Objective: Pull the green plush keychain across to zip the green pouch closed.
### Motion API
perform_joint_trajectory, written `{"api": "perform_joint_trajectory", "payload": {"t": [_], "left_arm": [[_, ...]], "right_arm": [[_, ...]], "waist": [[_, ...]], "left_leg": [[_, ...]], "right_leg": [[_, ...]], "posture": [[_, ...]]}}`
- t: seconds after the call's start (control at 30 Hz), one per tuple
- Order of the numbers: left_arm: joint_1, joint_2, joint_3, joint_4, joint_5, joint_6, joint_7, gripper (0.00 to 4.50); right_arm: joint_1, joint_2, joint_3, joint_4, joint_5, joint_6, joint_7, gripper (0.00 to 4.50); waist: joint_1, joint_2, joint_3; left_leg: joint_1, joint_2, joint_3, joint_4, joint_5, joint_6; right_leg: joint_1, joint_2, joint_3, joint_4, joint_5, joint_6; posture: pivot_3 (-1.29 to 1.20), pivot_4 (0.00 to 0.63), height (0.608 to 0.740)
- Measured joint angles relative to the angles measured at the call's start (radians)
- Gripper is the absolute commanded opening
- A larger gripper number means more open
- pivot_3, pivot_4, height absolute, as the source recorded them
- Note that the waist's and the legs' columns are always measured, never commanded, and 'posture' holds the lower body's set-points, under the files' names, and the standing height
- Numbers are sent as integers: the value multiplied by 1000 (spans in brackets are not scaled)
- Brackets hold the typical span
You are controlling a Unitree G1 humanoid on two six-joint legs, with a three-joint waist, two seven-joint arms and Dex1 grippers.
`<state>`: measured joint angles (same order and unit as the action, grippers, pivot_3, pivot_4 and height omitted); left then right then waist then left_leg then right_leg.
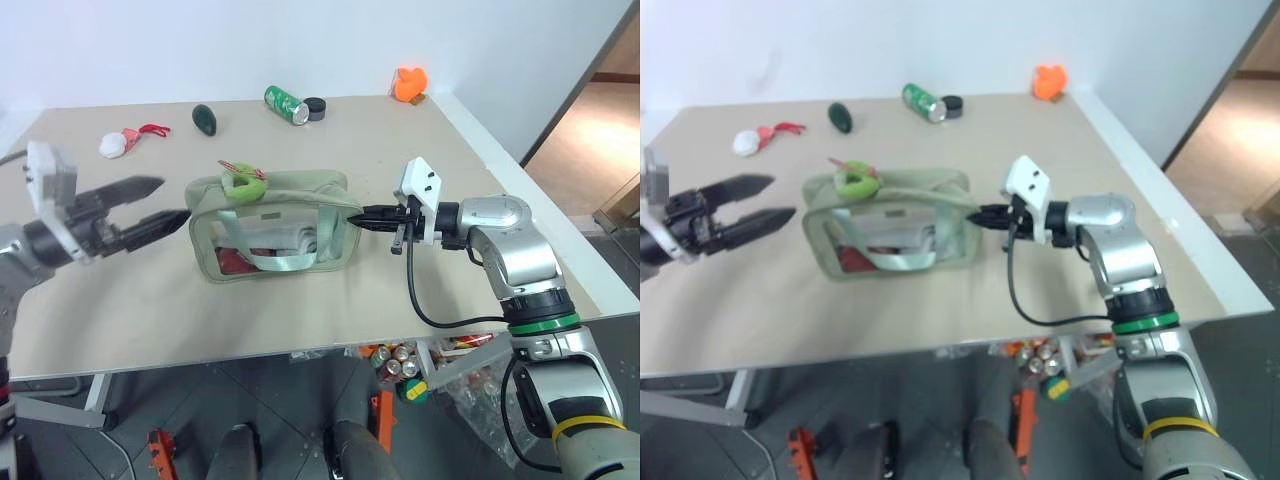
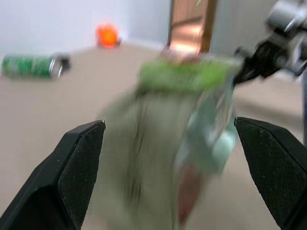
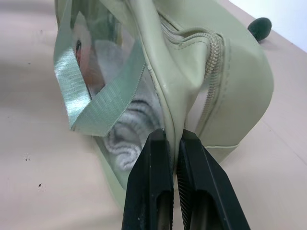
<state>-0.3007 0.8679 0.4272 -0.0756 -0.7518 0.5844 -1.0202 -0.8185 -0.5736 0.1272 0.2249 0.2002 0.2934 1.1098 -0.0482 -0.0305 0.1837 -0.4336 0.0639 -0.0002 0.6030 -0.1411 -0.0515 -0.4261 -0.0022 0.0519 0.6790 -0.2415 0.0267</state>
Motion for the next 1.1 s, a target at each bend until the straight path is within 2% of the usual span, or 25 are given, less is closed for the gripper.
{"api": "perform_joint_trajectory", "payload": {"t": [0.17, 0.33, 0.5, 0.57, 0.67, 0.77, 0.8, 1.03, 1.07, 1.1], "left_arm": [[13, -20, -14, 7, 20, -9, -4, 4471], [-41, -82, -110, 21, 49, -19, 17, 4471], [-90, -141, -163, 49, 66, -21, 31, 3011], [-90, -152, -167, 61, 68, -21, 33, 2240], [-90, -154, -165, 63, 66, -21, 34, 1348], [-90, -156, -160, 62, 65, -19, 46, 201], [-90, -161, -160, 62, 65, -19, 54, 14], [-82, -201, -155, 54, 79, -43, 117, 14], [-80, -211, -154, 51, 80, -46, 127, 0], [-77, -218, -154, 46, 81, -50, 137, 0]], "right_arm": [[0, 0, 0, 0, -1, 0, -1, 0], [0, 3, 0, 1, -1, -2, 2, 0], [0, 3, 0, 0, 0, 1, 1, 0], [0, 3, 0, -3, 0, 4, 1, 0], [5, -2, 0, -12, 0, 10, 0, 0], [10, -4, 0, -21, 0, 14, -3, 0], [13, -4, 0, -28, 0, 14, -4, 0], [16, 4, -3, -27, 2, 21, -28, 0], [16, 14, -9, -25, 6, 34, -45, 742], [16, 19, -13, -24, 11, 46, -57, 1018]], "waist": [[1, 0, 0], [0, 0, 0], [-1, 0, 0], [0, 0, 0], [0, 0, 0], [0, 0, 0], [0, 0, 0], [0, -1, 0], [1, -1, 0], [1, -1, 0]], "left_leg": [[0, 0, 1, 0, 0, 0], [0, 0, 1, 0, 0, 0], [0, 0, 1, 0, 0, 0], [0, 0, 1, 0, 0, 0], [0, 0, 1, 0, 0, 0], [0, 0, 1, 0, 0, 0], [0, 0, 1, 0, 0, 0], [1, 0, 1, 0, 0, 0], [1, 0, 1, 0, 0, 0], [1, 0, 1, 0, 0, 0]], "right_leg": [[0, 0, 1, 0, -1, -3], [0, 0, 1, 0, 1, 1], [0, 1, 2, 0, 1, 1], [0, 1, 2, 0, 1, 1], [0, 1, 2, 0, 1, 1], [0, 0, 2, 0, 1, 1], [0, 1, 2, 0, 1, 1], [1, 0, 2, 0, 1, 1], [1, 0, 2, 0, 1, 1], [1, 0, 2, 0, 1, 2]], "posture": [[0, 150, 740], [0, 150, 740], [0, 150, 740], [0, 150, 740], [0, 150, 740], [0, 150, 740], [0, 150, 740], [0, 150, 740], [0, 150, 740], [0, 150, 740]]}}
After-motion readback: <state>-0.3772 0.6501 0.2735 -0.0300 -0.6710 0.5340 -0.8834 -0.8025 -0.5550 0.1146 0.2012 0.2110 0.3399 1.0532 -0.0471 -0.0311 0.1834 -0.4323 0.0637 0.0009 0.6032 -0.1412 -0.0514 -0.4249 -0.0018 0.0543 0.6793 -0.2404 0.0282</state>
